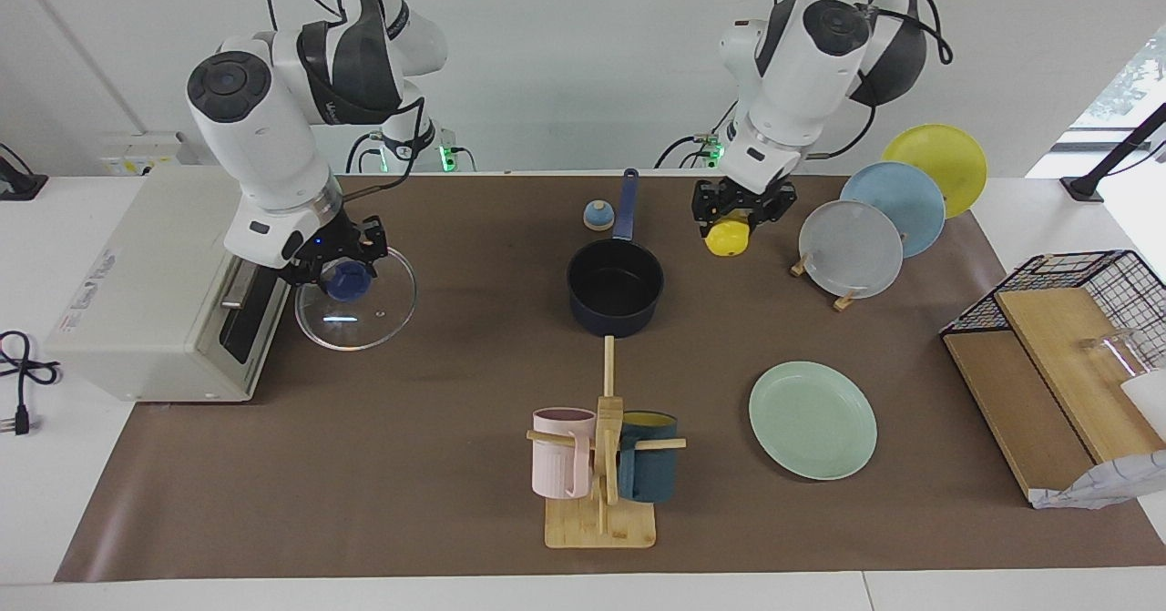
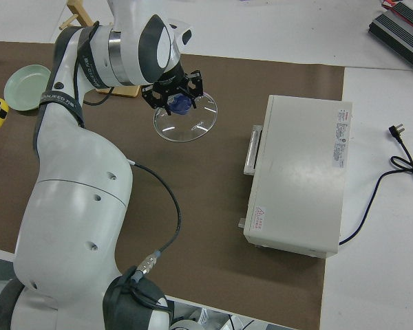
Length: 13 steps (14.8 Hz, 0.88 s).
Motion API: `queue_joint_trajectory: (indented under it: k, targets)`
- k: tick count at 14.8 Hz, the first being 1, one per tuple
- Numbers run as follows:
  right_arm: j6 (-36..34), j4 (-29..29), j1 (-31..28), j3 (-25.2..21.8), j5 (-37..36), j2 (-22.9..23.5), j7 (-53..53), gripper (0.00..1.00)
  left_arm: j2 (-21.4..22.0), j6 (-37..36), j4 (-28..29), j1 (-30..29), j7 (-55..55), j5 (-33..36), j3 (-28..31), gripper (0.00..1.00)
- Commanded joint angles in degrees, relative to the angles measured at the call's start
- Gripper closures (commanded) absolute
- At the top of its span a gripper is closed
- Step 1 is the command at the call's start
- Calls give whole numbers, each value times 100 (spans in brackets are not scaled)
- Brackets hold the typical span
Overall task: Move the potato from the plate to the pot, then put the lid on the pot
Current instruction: 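Carry the potato with the left gripper over the black pot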
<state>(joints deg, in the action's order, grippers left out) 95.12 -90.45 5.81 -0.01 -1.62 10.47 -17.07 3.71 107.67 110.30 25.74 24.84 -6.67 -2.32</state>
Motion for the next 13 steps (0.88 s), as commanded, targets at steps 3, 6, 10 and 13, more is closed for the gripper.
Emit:
queue_joint_trajectory:
  k: [3, 6, 10, 13]
  targets:
    - [-143, 150, -18, 36, -31, 34, 152, 100, -289, 1157, 510, 1019, 941, -89, 92, 100]
    - [-143, 150, -18, 36, -23, 34, 152, 100, -870, 1642, 440, 1257, 1031, -27, 101, 100]
    - [-143, 159, -18, 36, -31, 34, 152, 100, -1073, 1784, 483, 1424, 1014, 8, 109, 100]
    - [-143, 159, -18, 36, -31, 34, 152, 100, -1170, 1819, 545, 1443, 979, 17, 109, 100]
